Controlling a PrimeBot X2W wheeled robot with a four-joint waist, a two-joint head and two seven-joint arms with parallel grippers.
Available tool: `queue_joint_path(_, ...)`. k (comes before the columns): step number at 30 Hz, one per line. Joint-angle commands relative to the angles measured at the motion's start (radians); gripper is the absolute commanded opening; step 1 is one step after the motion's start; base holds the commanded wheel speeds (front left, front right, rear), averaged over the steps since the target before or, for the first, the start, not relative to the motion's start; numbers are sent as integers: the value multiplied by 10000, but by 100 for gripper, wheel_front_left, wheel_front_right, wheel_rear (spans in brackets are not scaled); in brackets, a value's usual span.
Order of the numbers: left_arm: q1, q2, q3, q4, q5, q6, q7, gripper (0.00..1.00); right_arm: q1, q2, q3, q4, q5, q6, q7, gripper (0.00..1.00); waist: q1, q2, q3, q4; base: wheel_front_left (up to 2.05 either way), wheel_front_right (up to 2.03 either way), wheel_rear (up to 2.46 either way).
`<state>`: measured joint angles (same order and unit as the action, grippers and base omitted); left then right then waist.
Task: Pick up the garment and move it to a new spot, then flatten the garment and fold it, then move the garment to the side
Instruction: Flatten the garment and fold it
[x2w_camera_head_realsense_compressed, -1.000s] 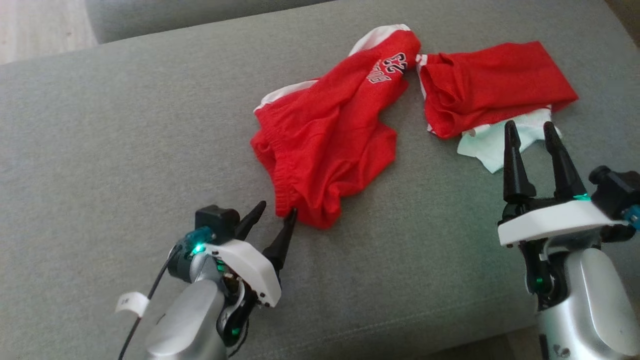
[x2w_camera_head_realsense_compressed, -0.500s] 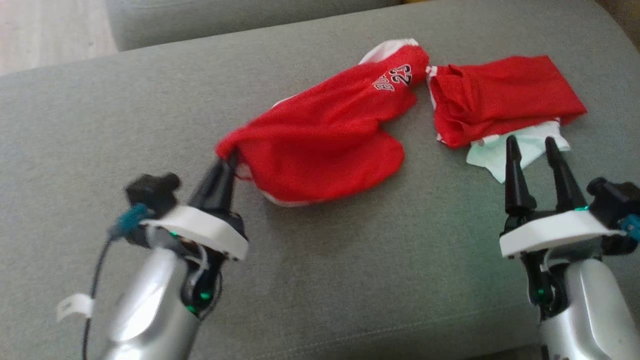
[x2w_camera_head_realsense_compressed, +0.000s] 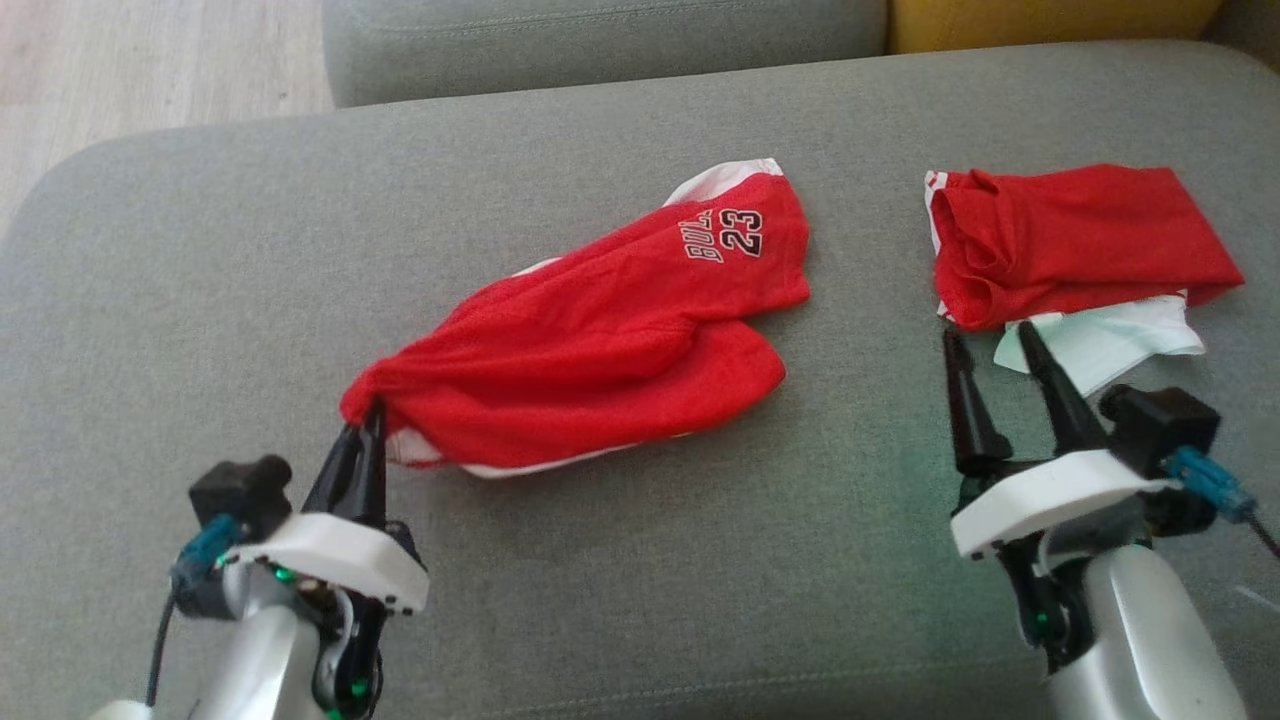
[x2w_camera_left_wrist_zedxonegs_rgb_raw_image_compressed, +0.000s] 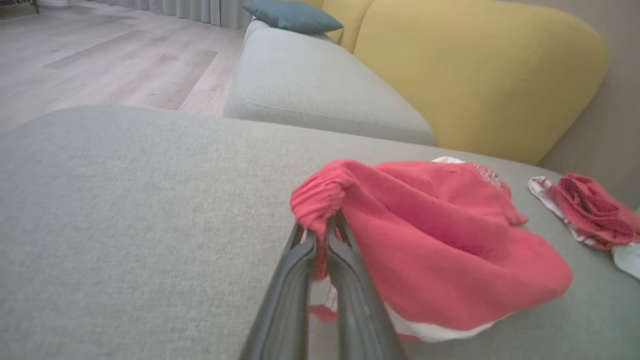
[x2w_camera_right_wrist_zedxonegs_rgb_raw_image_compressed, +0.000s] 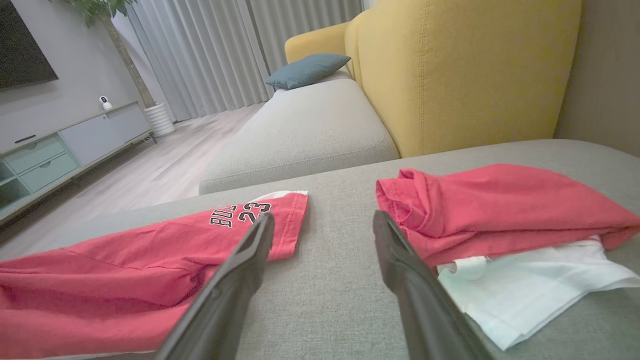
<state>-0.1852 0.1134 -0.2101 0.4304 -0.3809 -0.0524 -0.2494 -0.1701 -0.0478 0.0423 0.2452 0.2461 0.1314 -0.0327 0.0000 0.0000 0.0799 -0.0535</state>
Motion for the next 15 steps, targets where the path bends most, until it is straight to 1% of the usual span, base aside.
queue_joint_path(1,-271,131,417,-122,100,35,-123,11,-146,-24,330,-292,-45,-7,45,100,0,0,16,14,0,0,0)
queue_joint_path(2,-268,104,423,102,136,52,-123,49,-137,-24,396,-283,-39,-7,78,100,0,0,27,29,0,0,0)
queue_joint_path(3,-295,80,427,277,186,70,-123,100,-129,-24,436,-274,-38,-7,97,100,0,0,41,49,0,0,0)
queue_joint_path(6,-430,-18,509,538,334,147,-123,100,-107,-24,459,-211,-57,-7,119,100,0,0,66,166,0,0,0)
queue_joint_path(9,-523,-139,715,417,426,197,-123,100,-77,-24,514,-122,-15,-7,141,100,0,0,39,372,0,0,0)
queue_joint_path(10,-524,-233,871,163,461,185,-123,100,-63,-24,582,-29,82,-7,187,100,0,0,10,562,0,0,0)
queue_joint_path(15,-336,-436,1052,-632,585,34,-123,100,-165,-24,831,466,367,-7,502,100,0,0,-23,1180,0,0,0)
